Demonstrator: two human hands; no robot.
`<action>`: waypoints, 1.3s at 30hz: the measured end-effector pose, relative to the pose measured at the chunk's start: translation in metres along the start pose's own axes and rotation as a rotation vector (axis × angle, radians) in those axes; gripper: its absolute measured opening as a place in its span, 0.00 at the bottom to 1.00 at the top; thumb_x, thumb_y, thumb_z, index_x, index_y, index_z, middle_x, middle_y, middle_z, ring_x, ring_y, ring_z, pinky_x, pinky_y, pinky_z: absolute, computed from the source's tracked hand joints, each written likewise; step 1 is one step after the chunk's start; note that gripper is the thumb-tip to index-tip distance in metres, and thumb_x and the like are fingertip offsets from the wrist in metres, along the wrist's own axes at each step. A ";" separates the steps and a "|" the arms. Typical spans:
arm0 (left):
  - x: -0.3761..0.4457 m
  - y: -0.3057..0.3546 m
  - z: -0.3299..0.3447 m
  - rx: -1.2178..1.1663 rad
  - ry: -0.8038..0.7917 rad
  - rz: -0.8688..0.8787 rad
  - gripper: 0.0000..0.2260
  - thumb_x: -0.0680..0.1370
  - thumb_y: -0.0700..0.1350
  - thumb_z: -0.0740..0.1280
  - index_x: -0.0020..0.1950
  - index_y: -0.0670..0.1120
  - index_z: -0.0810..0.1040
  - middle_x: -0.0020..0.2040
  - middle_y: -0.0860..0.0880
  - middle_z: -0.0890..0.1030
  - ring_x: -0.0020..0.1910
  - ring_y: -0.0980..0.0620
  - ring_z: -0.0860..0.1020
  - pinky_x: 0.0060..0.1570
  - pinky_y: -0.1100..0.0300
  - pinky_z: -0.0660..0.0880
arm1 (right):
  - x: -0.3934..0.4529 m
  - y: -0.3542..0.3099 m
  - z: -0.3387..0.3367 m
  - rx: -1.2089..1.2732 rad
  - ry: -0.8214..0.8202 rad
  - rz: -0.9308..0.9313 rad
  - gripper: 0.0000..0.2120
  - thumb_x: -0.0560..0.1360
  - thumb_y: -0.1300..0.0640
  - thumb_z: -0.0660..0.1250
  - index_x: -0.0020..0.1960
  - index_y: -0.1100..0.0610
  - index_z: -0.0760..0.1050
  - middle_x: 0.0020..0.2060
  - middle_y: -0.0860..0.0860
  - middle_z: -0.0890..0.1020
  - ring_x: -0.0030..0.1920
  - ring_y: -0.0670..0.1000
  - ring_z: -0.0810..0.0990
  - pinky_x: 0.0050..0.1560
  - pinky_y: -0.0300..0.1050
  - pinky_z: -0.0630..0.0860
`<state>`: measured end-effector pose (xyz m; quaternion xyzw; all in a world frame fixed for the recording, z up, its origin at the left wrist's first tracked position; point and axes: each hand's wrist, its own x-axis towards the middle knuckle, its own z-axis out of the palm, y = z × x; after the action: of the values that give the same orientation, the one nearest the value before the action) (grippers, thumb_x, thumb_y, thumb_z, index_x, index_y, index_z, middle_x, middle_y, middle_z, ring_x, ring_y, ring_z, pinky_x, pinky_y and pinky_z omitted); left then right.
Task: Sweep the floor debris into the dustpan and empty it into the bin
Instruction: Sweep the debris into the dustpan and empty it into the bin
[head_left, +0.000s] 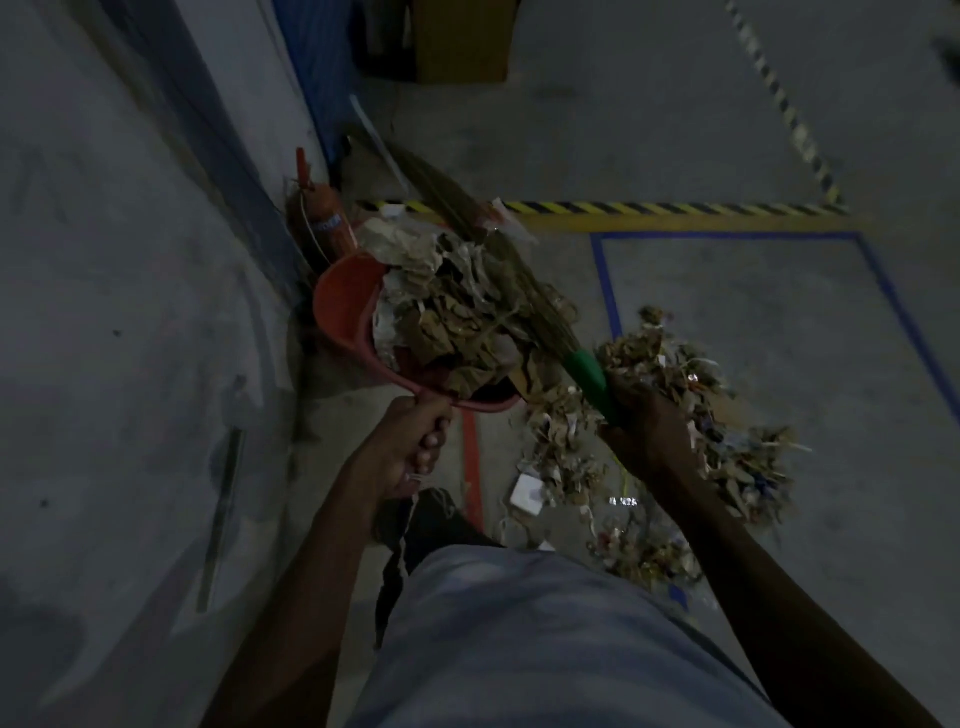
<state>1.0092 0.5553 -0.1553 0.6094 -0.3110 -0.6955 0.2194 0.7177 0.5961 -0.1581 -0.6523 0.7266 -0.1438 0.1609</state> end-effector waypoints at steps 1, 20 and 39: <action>0.017 0.010 -0.017 0.012 -0.015 -0.001 0.14 0.82 0.43 0.62 0.37 0.45 0.69 0.25 0.50 0.64 0.18 0.54 0.59 0.22 0.66 0.56 | 0.014 -0.013 0.009 0.008 -0.002 0.026 0.33 0.69 0.61 0.71 0.74 0.53 0.69 0.49 0.57 0.82 0.41 0.57 0.81 0.37 0.54 0.80; 0.260 0.108 -0.222 0.021 -0.010 -0.230 0.13 0.80 0.45 0.64 0.36 0.46 0.69 0.25 0.49 0.64 0.18 0.53 0.60 0.21 0.67 0.57 | 0.236 -0.185 0.168 0.009 -0.218 0.280 0.37 0.67 0.54 0.66 0.76 0.55 0.66 0.54 0.59 0.79 0.50 0.63 0.79 0.42 0.51 0.77; 0.408 0.085 -0.252 0.022 0.062 -0.578 0.18 0.82 0.45 0.64 0.33 0.48 0.65 0.29 0.51 0.64 0.25 0.54 0.60 0.21 0.65 0.59 | 0.265 -0.188 0.229 -0.134 -0.311 0.459 0.36 0.71 0.62 0.66 0.77 0.49 0.62 0.55 0.54 0.77 0.45 0.54 0.75 0.29 0.39 0.61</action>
<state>1.1851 0.1742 -0.4027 0.6959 -0.1251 -0.7070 0.0152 0.9583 0.3123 -0.2990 -0.4943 0.8296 0.0464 0.2553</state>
